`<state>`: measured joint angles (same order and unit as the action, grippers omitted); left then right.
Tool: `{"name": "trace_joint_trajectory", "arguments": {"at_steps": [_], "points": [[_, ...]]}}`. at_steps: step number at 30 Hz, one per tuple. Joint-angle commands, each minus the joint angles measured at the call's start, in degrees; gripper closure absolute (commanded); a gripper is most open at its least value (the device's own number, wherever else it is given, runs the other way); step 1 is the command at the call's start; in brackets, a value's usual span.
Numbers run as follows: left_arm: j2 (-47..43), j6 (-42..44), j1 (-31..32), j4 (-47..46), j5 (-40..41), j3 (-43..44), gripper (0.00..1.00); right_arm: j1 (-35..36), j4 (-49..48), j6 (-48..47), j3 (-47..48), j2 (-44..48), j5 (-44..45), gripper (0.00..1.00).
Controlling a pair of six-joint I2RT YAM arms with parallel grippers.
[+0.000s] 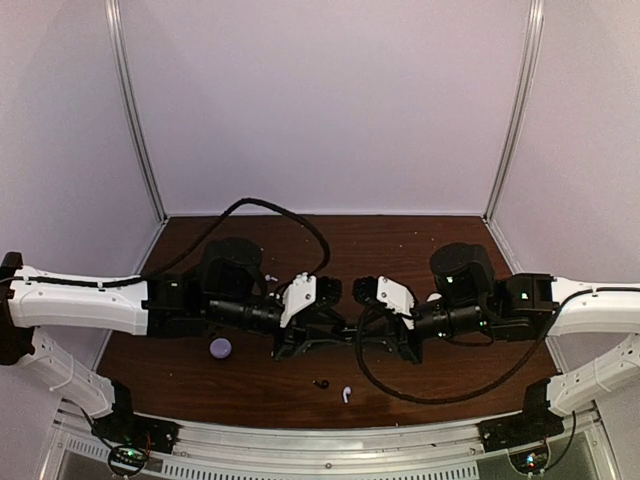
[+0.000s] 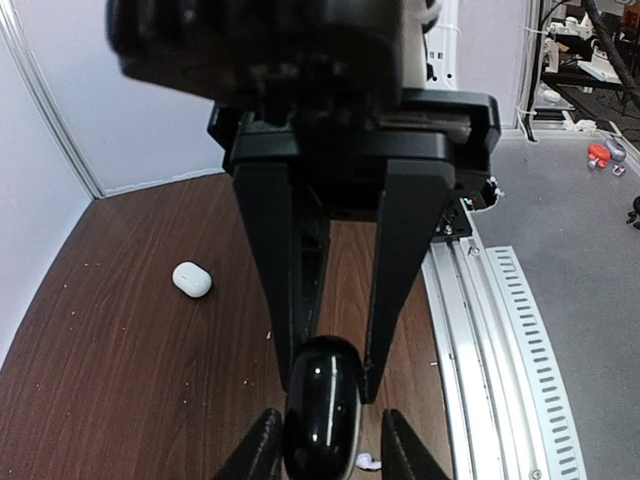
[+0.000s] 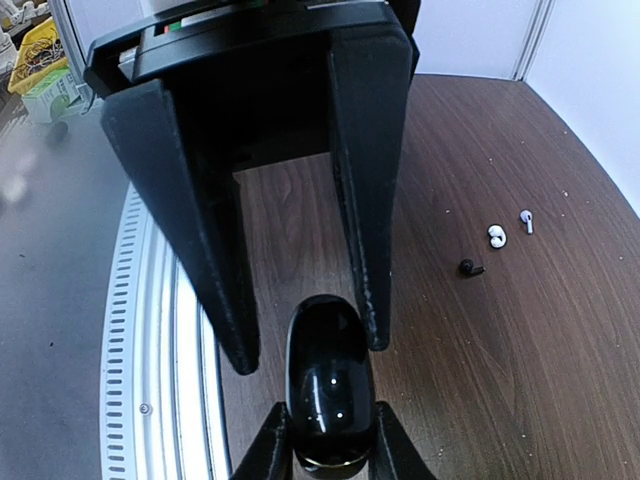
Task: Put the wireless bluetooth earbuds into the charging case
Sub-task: Pass from the right arm to the left
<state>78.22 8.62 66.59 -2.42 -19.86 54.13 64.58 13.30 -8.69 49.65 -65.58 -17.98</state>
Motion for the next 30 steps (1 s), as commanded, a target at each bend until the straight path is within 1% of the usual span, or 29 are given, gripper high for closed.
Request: {"name": "trace_joint_trajectory", "arguments": {"at_steps": [1, 3, 5, 9, 11, 13, 20, 21, 24, 26, 28, 30], "points": [[0.62, 0.81, 0.01, -1.06, -1.16, 1.95, 0.70, -0.06, -0.14, -0.08, 1.86, 0.03, -0.03, 0.83], [0.75, 0.95, 0.03, -1.10, -1.04, 1.95, 0.73, -0.06, -0.05, -0.18, 1.90, 0.08, 0.05, 0.83], [0.99, 0.95, 0.03, -1.10, -0.85, 1.95, 0.73, -0.06, 0.05, -0.17, 2.11, 0.25, 0.07, 0.83], [1.33, 0.94, 0.03, -1.10, -0.63, 2.03, 0.65, -0.06, 0.39, -0.40, 2.45, 0.26, 0.18, 0.83], [1.29, 1.01, 0.01, -1.08, -0.21, 2.17, 0.63, -0.06, 0.57, -0.45, 2.60, 0.19, 0.13, 0.83], [1.20, 1.10, 0.03, -1.18, -0.10, 2.13, 0.64, -0.06, 0.56, -0.50, 2.65, 0.19, 0.05, 0.83], [0.36, 1.18, 0.03, -2.50, -0.25, 1.43, 0.84, -0.06, 0.54, -0.39, 2.44, -0.07, 0.00, 0.82], [0.02, 0.94, 0.03, -3.10, -0.26, 1.05, 0.86, -0.06, 0.27, -0.43, 2.28, -0.01, -0.04, 0.81], [-1.50, 0.33, 0.03, -5.15, -0.14, -0.16, 0.89, -0.06, -1.91, 0.10, 0.49, 1.47, -0.38, 0.65], [-2.49, -0.09, 0.02, -6.36, -0.22, -0.84, 0.90, -0.15, -4.41, 0.77, -1.63, 3.10, -1.06, 0.59], [-3.24, -0.18, -0.03, -7.24, -0.70, -1.12, 0.91, -0.15, -6.25, 1.27, -3.19, 3.81, -1.64, 0.56], [-3.57, -0.23, -0.01, -7.36, -1.46, -1.05, 0.92, -0.15, -6.72, 1.48, -3.59, 3.70, -2.08, 0.56]]}}
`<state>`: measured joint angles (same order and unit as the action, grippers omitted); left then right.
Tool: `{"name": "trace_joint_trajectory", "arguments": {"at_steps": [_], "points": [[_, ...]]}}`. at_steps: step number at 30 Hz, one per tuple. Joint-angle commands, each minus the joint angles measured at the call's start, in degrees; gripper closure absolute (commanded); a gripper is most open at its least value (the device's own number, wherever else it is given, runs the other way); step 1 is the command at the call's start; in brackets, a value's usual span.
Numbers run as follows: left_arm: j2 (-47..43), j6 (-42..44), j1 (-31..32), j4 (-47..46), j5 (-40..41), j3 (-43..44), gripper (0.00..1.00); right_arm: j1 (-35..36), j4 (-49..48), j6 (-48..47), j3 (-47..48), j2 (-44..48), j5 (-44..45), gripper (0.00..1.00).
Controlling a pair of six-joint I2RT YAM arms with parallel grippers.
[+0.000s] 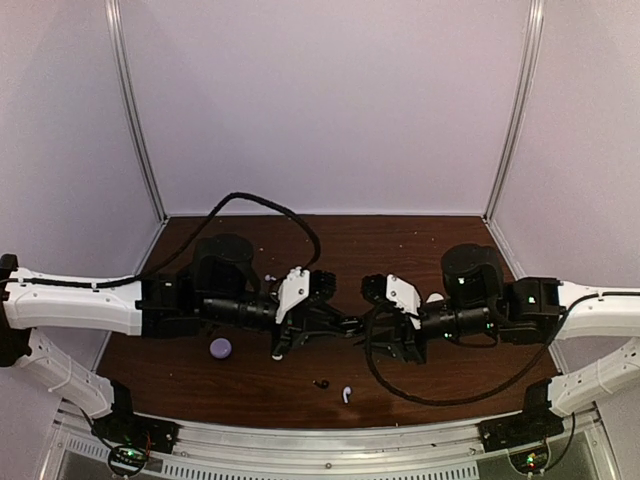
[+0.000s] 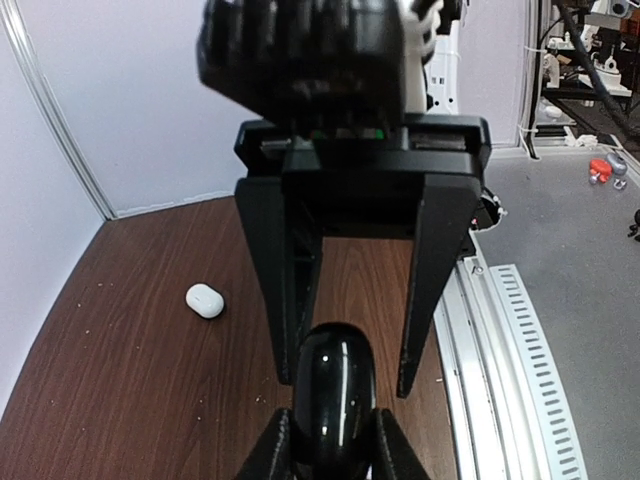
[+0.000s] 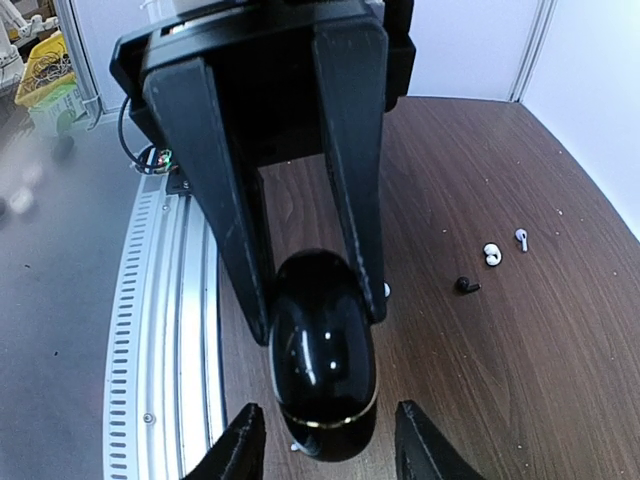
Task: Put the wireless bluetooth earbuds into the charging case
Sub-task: Pass from the right arm to the left, then pass from the left arm to the right
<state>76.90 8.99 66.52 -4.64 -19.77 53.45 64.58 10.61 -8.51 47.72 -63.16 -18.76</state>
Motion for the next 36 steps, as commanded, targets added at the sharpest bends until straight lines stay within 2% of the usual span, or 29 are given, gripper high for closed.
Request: {"name": "trace_joint_trajectory", "arguments": {"at_steps": [1, 12, 27, 36], "points": [[-2.31, -0.56, 0.04, -5.24, -1.95, -0.31, 0.92, -0.15, -4.07, 1.31, -1.63, 1.08, -1.54, 0.55], [-2.88, -2.31, 0.08, -8.53, -3.34, -0.78, 0.94, -0.15, -8.33, 1.50, -1.11, 1.84, -3.35, 0.58], [-2.15, -4.98, 0.03, -12.91, -4.23, -2.24, 0.95, -0.15, -10.23, 2.27, -1.52, 1.96, -2.66, 0.72], [-2.58, -5.34, 0.03, -13.54, -4.48, -2.55, 0.95, -0.14, -10.19, 2.38, -1.70, 2.05, -2.49, 0.69]]}}
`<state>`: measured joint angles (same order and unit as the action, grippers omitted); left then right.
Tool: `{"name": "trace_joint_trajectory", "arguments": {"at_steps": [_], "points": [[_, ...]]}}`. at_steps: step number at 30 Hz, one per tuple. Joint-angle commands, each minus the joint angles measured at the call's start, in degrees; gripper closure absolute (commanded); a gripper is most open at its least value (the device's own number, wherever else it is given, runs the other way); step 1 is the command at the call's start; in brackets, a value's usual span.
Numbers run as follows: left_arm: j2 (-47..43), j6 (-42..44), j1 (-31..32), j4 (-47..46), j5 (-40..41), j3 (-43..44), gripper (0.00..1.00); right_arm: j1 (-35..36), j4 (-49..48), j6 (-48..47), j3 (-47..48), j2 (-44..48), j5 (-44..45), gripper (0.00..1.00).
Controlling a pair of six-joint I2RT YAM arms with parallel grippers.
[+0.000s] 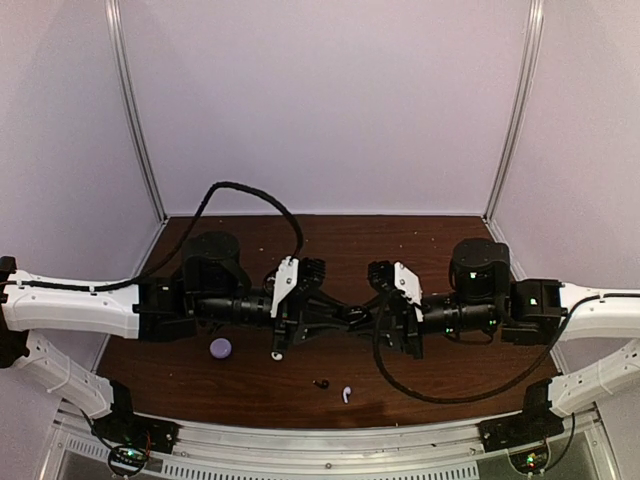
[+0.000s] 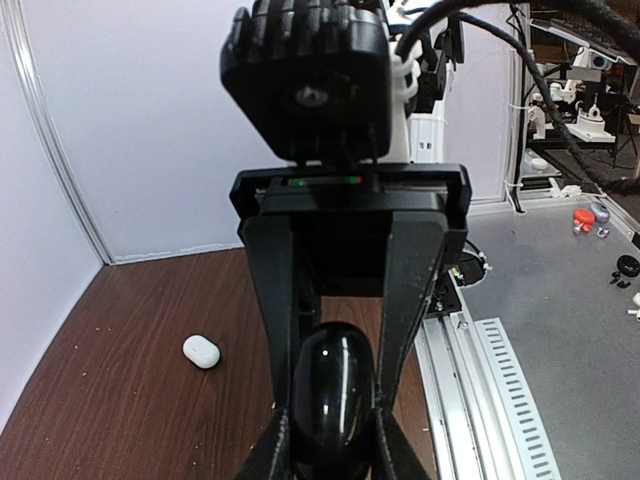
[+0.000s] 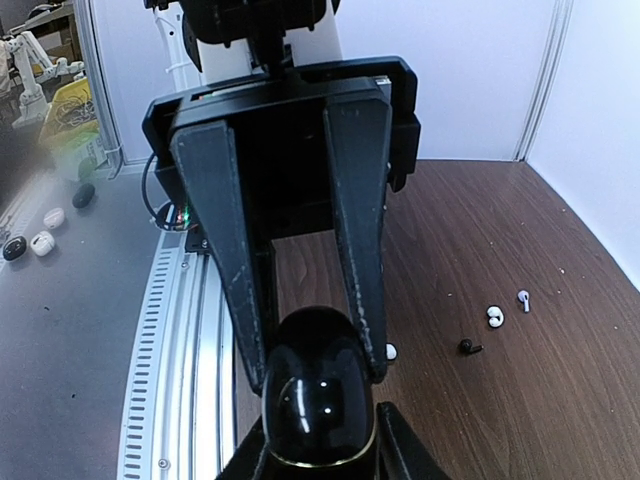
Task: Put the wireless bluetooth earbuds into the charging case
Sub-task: Pass from the left arm to the right, then open the charging case.
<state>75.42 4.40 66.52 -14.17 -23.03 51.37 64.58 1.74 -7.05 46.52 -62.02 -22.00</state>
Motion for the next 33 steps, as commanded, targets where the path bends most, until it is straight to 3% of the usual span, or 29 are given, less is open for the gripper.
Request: {"name": "trace_joint_trajectory", "arguments": {"at_steps": [1, 10, 17, 19, 33], "points": [[-1.14, -0.78, 0.09, -4.03, -1.30, -0.45, 0.95, -0.15, -1.26, 0.90, -0.27, 0.73, 0.63, 0.69], [-1.23, -1.68, 0.09, -4.85, -1.42, -1.00, 0.94, -0.15, -1.30, 1.18, -0.01, 0.58, 0.47, 0.76], [-1.76, -2.88, 0.01, -4.58, 0.14, -1.59, 0.54, -0.15, -0.99, 0.99, -0.76, 1.53, 0.89, 0.83], [-1.85, -3.18, 0.02, -4.63, 0.23, -1.63, 0.49, -0.15, -0.87, 0.86, -1.05, 1.64, 0.74, 0.86], [-1.41, -1.66, 0.00, -3.45, 8.17, -0.41, 0.55, -0.15, 0.32, -0.73, -1.25, 2.12, -1.83, 0.89]]}}
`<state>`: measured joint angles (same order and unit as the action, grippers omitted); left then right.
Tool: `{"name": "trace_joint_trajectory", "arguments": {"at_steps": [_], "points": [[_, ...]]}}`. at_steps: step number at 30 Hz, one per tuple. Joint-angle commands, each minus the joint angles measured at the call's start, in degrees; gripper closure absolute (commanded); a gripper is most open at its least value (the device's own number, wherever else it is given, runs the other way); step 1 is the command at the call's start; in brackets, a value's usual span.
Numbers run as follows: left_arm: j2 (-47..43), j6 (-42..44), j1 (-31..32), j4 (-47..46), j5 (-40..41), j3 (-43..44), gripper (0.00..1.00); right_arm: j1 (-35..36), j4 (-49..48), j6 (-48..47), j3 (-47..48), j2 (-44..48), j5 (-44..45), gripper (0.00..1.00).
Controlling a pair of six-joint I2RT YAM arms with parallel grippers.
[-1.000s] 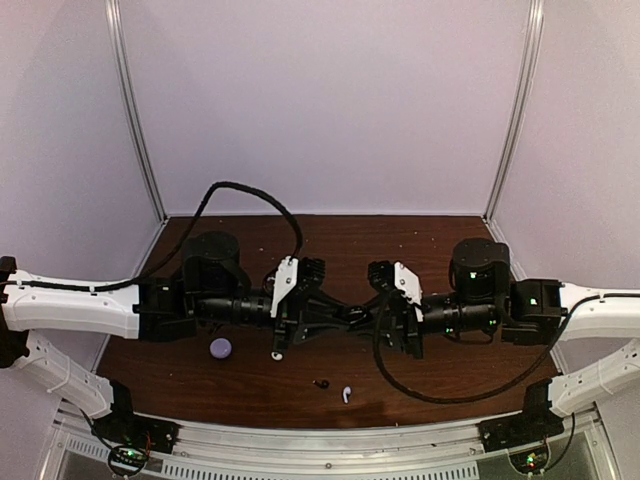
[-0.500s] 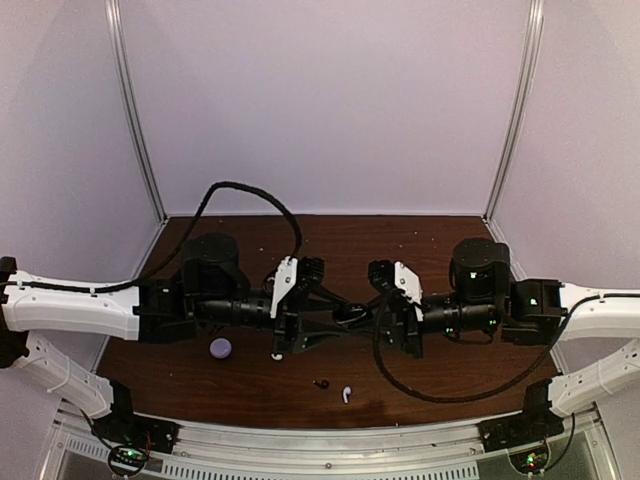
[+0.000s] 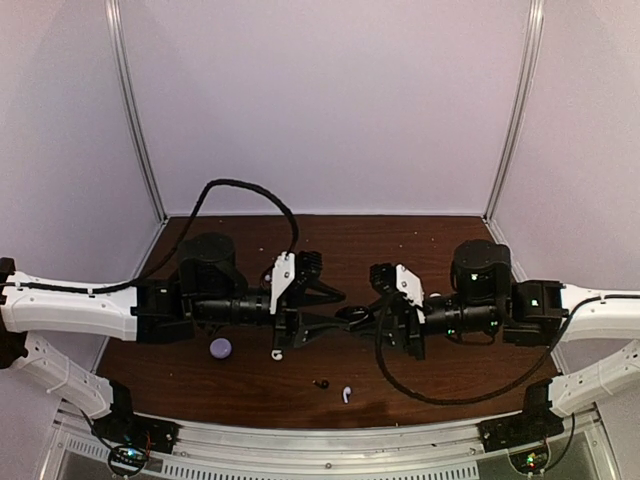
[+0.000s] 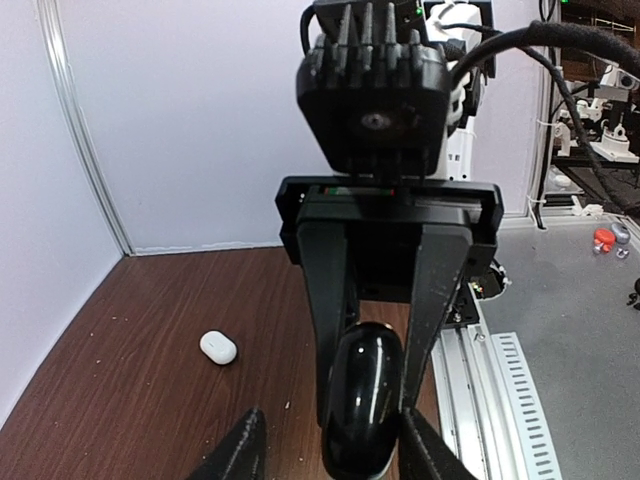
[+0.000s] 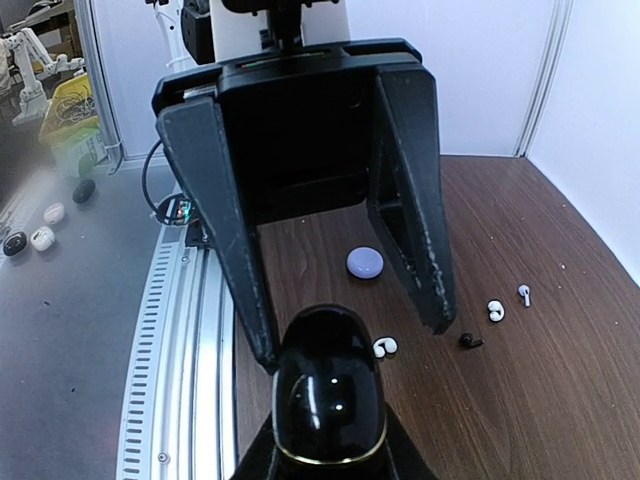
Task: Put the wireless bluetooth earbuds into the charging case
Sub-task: Open the charging case.
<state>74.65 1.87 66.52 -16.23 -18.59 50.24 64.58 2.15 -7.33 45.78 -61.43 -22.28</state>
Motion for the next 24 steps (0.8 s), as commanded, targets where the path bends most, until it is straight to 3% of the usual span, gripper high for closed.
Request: {"name": "trace_joint_trajectory", "arguments": {"at_steps": [1, 24], "points": [[-0.82, 0.92, -0.07, -1.37, 4.41, 0.79, 0.55, -0.15, 0.02, -0.41, -0.51, 1.50, -1.72, 0.90], [-3.70, 0.61, -1.12, -2.66, 11.11, -1.15, 0.53, -0.15, -0.71, -0.42, -1.53, 2.14, -3.95, 0.95]]}}
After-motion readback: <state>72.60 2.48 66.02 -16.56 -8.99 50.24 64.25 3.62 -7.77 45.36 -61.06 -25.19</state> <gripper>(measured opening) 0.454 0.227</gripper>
